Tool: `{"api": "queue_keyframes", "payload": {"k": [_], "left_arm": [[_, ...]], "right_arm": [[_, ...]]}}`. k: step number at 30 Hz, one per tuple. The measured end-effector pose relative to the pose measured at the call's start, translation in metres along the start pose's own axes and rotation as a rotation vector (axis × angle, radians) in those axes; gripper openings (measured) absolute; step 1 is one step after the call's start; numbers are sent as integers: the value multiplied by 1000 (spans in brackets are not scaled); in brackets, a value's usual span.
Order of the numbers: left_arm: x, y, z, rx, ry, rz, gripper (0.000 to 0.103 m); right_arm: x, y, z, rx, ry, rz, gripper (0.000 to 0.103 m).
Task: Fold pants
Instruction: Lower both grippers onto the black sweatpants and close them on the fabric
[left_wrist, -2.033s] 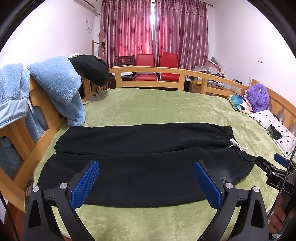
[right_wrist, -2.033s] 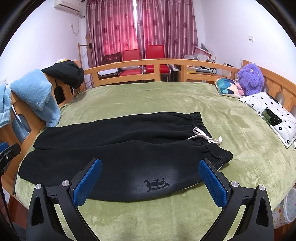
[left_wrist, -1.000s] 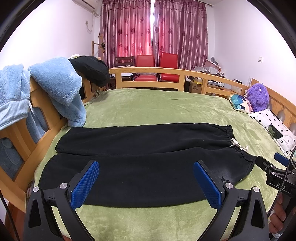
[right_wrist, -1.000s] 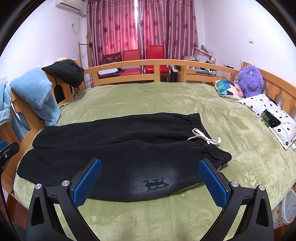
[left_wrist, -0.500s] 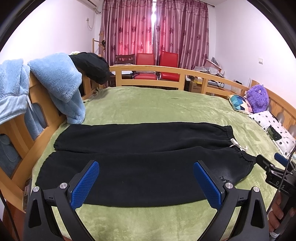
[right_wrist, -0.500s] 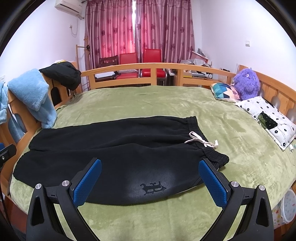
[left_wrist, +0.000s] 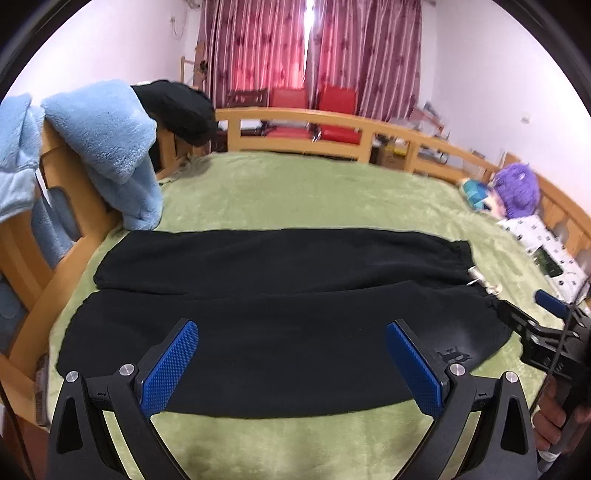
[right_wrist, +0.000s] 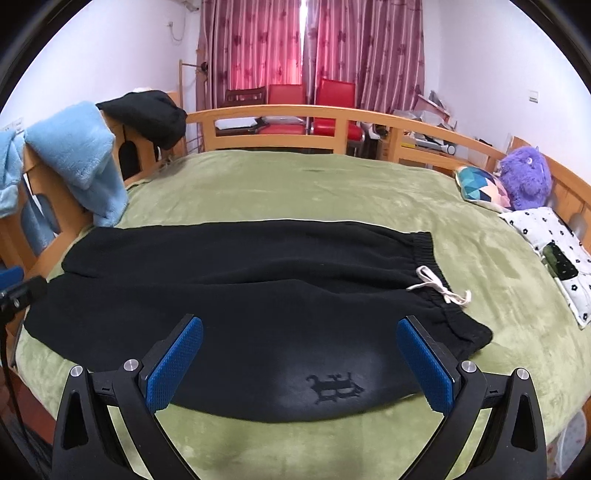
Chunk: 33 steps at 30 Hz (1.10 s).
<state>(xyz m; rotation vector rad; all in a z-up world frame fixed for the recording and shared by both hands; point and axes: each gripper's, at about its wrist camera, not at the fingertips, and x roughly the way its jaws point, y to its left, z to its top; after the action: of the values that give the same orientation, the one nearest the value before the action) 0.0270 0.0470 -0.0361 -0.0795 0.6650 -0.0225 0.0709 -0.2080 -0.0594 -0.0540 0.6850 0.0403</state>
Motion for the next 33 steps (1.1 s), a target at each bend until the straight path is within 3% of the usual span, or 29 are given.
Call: {"api": "queue_keyframes", "payload": {"k": [3, 5, 12, 17, 22, 26, 33], "left_arm": [[-5, 1, -17, -3, 12, 9, 103], [-7, 5, -26, -14, 44, 4, 103], [-10, 33, -53, -46, 39, 25, 102], [9, 54, -63, -69, 71, 29, 102], [32, 91, -82, -149, 120, 52, 97], [51, 126, -106, -243, 152, 49, 93], [94, 167, -139, -378, 239, 53, 82]], "right_arm": [[-7, 2, -4, 16, -30, 20, 103], [-9, 2, -7, 30, -10, 10, 103], [-11, -10, -32, 110, 63, 66, 103], [-10, -23, -62, 95, -4, 7, 103], [20, -41, -82, 125, 7, -16, 96], [53, -62, -94, 149, 75, -55, 92], [99, -114, -119, 369, 168, -25, 92]]}}
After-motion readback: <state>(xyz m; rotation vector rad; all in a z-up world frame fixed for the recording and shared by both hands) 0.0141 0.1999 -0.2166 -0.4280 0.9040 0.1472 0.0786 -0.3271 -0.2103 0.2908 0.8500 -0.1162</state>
